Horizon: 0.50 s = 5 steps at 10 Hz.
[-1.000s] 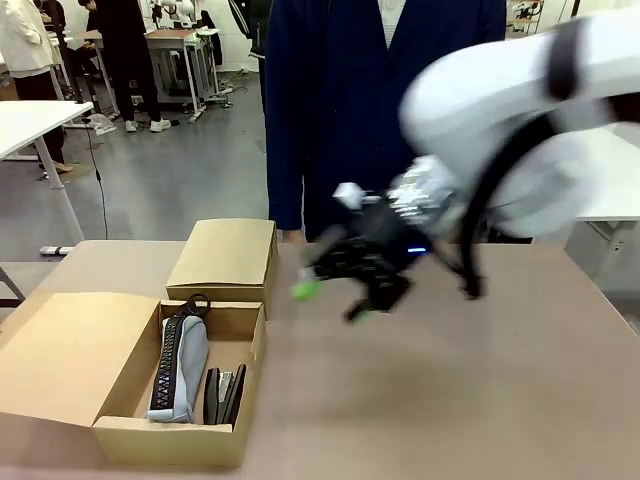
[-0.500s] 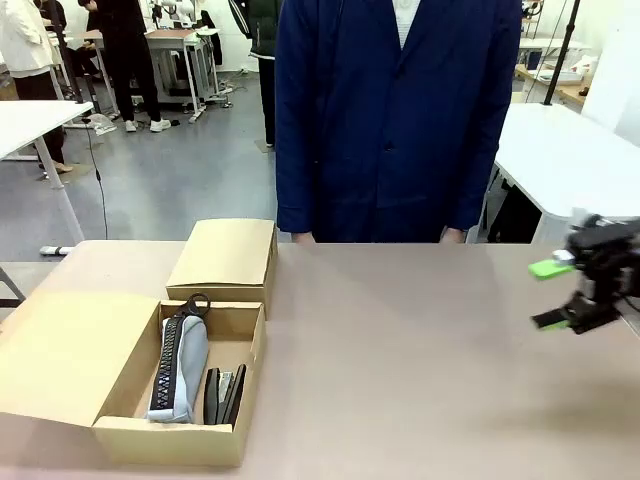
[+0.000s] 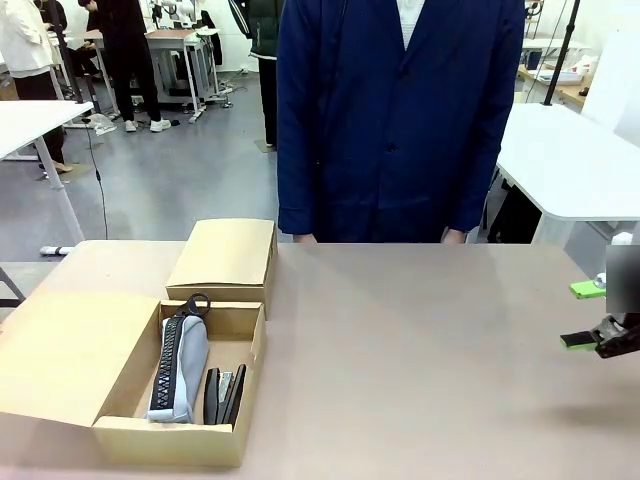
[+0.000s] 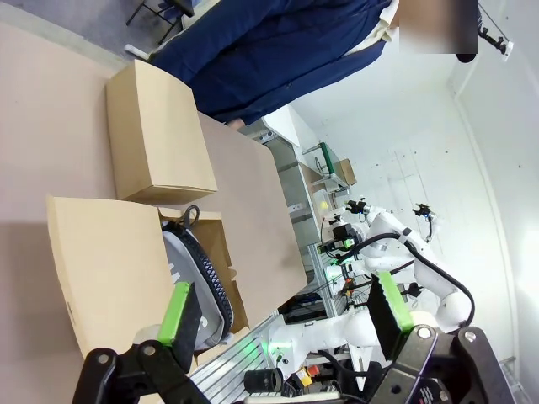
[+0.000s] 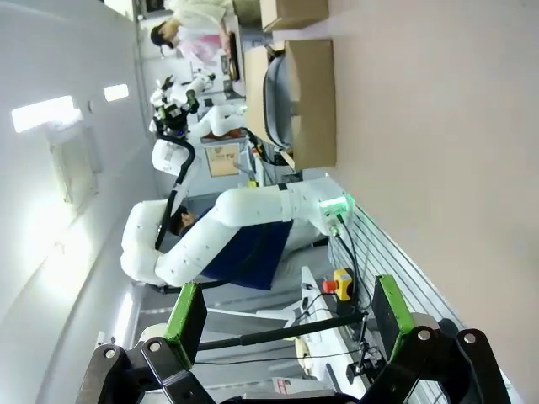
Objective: Place items inside the box.
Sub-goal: Pick up a Pencil pouch or Stapler and place it inside the Mailer Box closest to the robot, then close the lid of the Mailer Box closest to the robot.
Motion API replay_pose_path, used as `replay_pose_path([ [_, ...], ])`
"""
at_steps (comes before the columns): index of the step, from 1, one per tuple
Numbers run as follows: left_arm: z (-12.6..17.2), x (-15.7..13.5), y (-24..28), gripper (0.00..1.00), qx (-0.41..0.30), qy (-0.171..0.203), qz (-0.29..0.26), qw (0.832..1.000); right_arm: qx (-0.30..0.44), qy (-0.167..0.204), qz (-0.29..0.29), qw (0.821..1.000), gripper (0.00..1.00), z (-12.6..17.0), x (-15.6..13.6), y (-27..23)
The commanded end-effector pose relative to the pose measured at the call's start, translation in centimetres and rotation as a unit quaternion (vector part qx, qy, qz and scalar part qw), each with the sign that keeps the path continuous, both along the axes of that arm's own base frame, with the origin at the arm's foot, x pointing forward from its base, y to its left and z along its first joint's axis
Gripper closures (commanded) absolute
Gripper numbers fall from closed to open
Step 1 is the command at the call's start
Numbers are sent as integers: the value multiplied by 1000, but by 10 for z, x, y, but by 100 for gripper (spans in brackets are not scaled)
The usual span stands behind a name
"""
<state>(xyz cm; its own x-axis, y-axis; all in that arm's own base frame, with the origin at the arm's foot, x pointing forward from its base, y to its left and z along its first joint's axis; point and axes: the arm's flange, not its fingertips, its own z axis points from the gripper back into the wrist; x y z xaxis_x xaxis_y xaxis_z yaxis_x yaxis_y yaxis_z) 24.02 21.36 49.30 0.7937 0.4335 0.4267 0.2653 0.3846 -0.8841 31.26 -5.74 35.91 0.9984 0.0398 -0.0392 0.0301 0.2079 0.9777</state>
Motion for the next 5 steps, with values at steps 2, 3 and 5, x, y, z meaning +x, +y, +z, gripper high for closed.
replay_pose_path([
  [2,1,0,-1,0,-6,-15,-1,1000,3,-5,1,1000,0,17,-1,6],
  [3,1,0,-1,0,-6,-15,-1,1000,3,-5,1,1000,0,17,-1,6],
  [5,1,0,-1,0,-6,-15,-1,1000,3,-5,1,1000,0,17,-1,6],
])
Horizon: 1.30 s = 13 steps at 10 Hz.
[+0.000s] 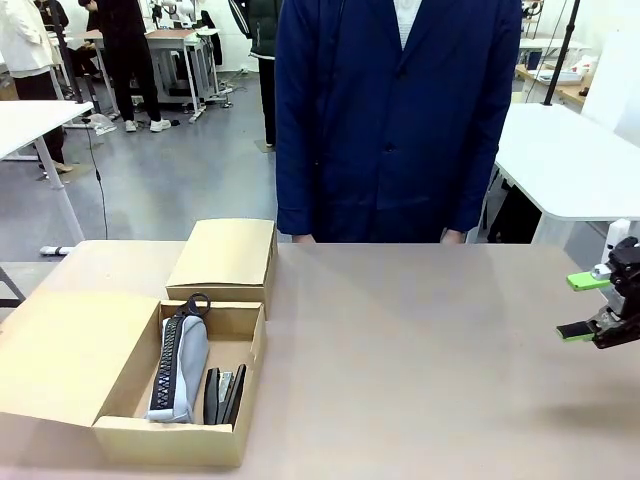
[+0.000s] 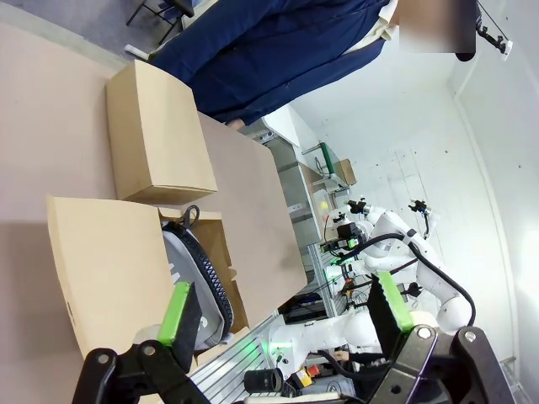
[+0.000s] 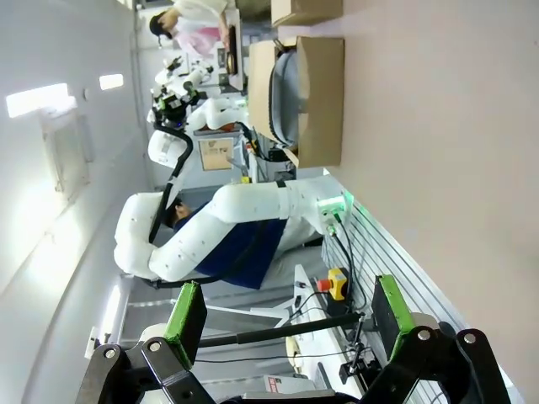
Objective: Place items inside the box.
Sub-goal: Close the lid of the Mailer Box closest to the robot.
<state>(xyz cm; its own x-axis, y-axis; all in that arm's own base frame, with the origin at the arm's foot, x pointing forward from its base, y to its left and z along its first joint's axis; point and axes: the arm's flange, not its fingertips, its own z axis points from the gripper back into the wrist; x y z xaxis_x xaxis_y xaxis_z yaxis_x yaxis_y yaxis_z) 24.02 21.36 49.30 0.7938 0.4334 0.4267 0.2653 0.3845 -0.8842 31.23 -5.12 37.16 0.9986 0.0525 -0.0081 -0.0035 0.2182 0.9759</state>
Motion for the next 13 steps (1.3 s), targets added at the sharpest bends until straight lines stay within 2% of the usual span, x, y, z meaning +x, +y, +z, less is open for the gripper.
replay_pose_path([
  [1,1,0,-1,0,-6,-15,0,1000,8,11,-6,1000,0,4,0,0],
  [3,1,0,-1,0,-6,-15,0,1000,8,11,-6,1000,0,4,0,0],
  [4,0,0,0,0,0,0,0,1000,8,11,-6,1000,0,4,0,0],
  [5,17,6,-19,0,91,-131,-25,987,8,11,-6,1000,0,4,0,0],
  [6,38,9,-39,0,106,-274,-127,947,8,11,-6,1000,0,4,0,0],
  [7,52,12,-56,0,127,-361,-206,900,8,11,-6,1000,0,4,0,0],
  [8,58,8,-76,0,158,-398,-294,854,8,11,-6,1000,0,4,0,0],
  [9,50,8,-102,0,164,-396,-375,822,8,11,-6,1000,0,4,0,0],
  [10,39,13,-126,0,197,-363,-423,806,8,11,-6,1000,0,4,0,0],
  [11,65,7,-98,0,149,-250,-237,927,8,11,-6,1000,0,4,0,0],
  [13,65,7,-98,0,149,-250,-237,927,8,11,-6,1000,0,4,0,0],
])
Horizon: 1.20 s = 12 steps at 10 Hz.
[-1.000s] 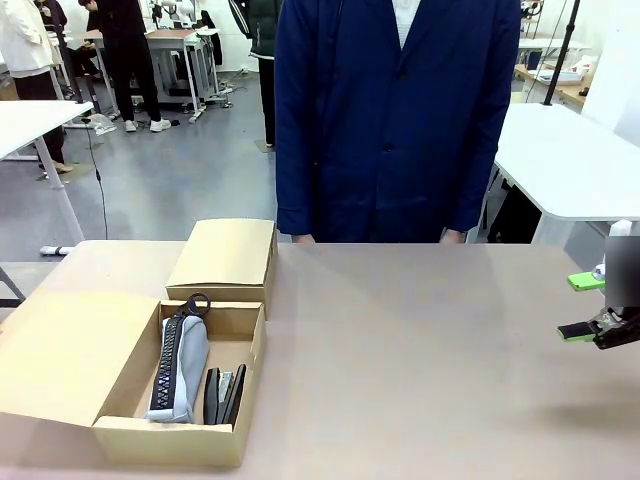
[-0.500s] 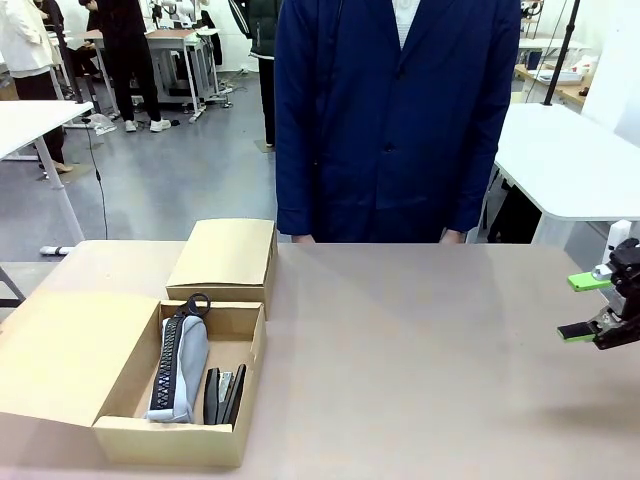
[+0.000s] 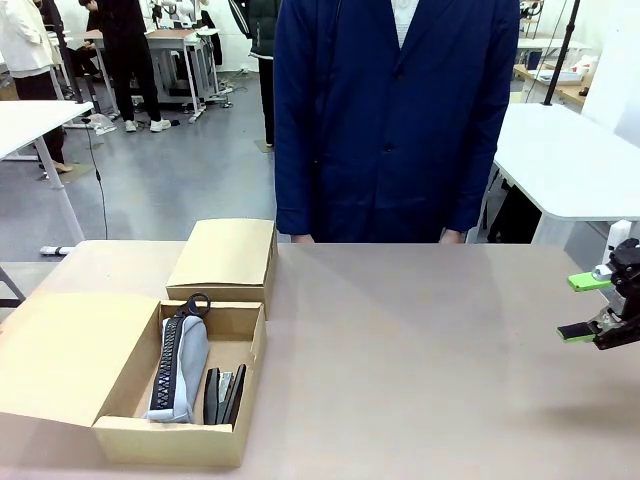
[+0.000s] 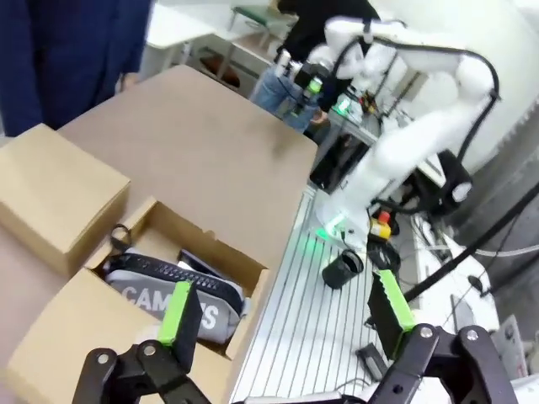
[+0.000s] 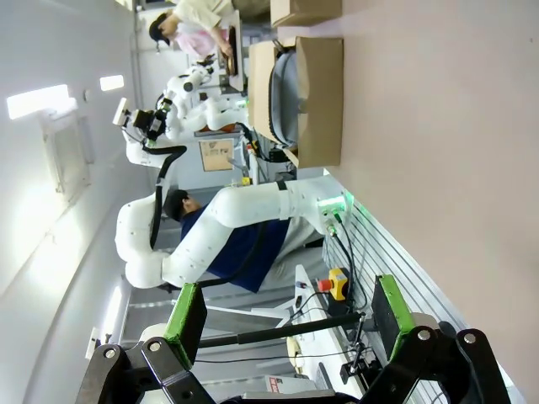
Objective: Place items inside the box.
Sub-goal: Close the lid of the Mailer Box closest to the robot.
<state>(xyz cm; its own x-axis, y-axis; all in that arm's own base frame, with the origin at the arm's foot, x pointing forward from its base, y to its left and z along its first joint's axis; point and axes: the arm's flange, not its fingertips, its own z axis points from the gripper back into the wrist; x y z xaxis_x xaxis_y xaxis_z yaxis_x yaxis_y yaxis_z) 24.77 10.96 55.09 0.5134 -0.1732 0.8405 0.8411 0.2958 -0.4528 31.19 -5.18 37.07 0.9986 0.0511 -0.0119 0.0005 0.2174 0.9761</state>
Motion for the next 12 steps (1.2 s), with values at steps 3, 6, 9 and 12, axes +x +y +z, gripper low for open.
replay_pose_path([
  [3,-37,47,39,0,126,-228,-36,965,7,9,-5,1000,0,5,0,0],
  [6,-101,52,98,0,176,-311,48,933,7,9,-5,1000,0,5,0,0],
  [9,-79,49,92,0,195,-271,6,943,7,9,-5,1000,0,5,0,0],
  [12,-110,66,104,0,177,-253,3,951,7,9,-5,1000,0,5,0,0],
])
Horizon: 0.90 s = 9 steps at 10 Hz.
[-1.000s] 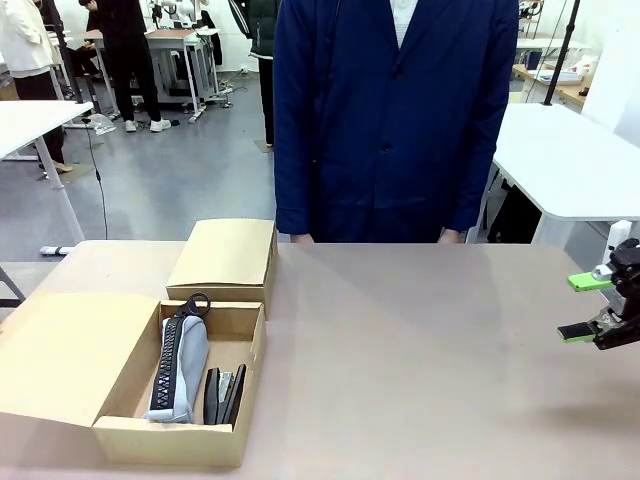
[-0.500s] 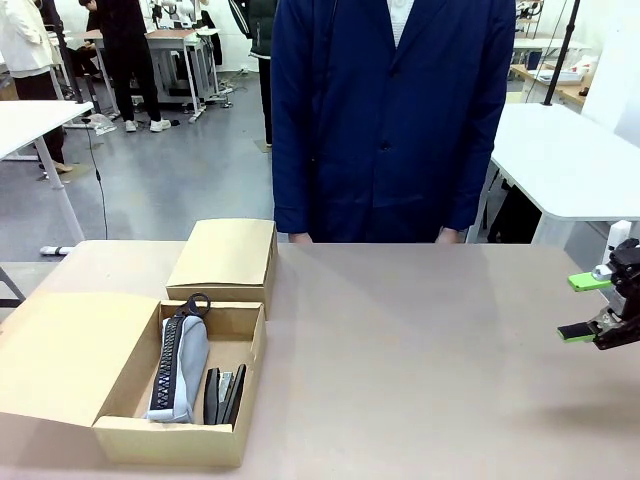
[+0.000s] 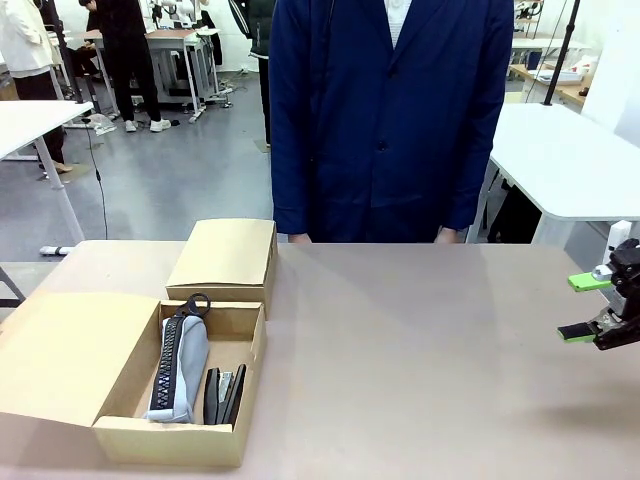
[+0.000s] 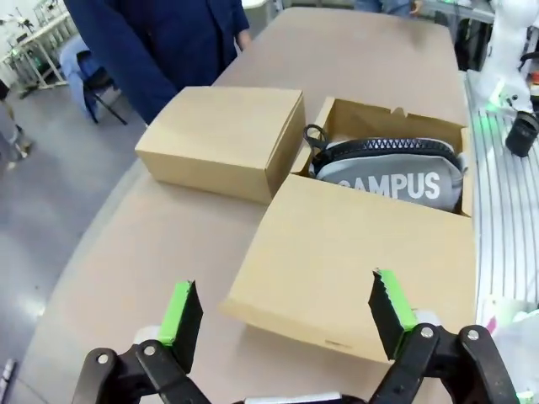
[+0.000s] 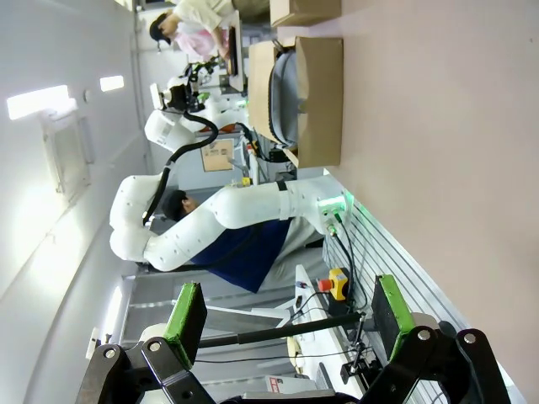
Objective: Place items inside the box.
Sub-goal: Close the lid of the Mailer Box closest to the robot.
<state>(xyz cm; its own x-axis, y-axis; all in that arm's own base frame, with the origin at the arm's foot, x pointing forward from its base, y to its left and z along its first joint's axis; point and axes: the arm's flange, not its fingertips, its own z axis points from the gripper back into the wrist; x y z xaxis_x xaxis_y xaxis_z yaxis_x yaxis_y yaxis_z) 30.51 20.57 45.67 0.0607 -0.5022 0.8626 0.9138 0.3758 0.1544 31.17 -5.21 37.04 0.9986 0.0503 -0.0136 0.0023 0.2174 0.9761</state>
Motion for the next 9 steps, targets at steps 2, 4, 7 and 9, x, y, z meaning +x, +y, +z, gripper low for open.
replay_pose_path([
  [2,-55,24,35,0,18,55,2,998,7,8,-5,1000,0,6,0,0],
  [4,-90,31,57,0,64,123,10,990,7,8,-5,1000,0,6,0,0],
  [7,-130,41,58,0,106,187,11,977,7,8,-5,1000,0,6,0,0],
  [9,-147,42,37,0,97,190,-18,977,7,8,-5,1000,0,6,0,0],
])
